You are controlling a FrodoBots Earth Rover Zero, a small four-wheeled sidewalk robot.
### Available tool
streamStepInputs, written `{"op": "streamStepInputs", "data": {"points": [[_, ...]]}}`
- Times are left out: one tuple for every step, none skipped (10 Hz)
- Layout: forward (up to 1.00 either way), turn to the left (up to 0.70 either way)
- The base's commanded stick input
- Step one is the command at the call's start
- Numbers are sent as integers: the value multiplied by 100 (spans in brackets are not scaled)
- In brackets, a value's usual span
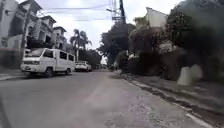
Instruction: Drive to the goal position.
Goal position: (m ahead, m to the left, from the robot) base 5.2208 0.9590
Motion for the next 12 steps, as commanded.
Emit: {"op": "streamStepInputs", "data": {"points": [[70,-26],[70,-34],[70,-34],[70,-34],[70,-30],[70,-10],[70,0],[70,0],[70,0],[70,0],[70,0],[70,0]]}}
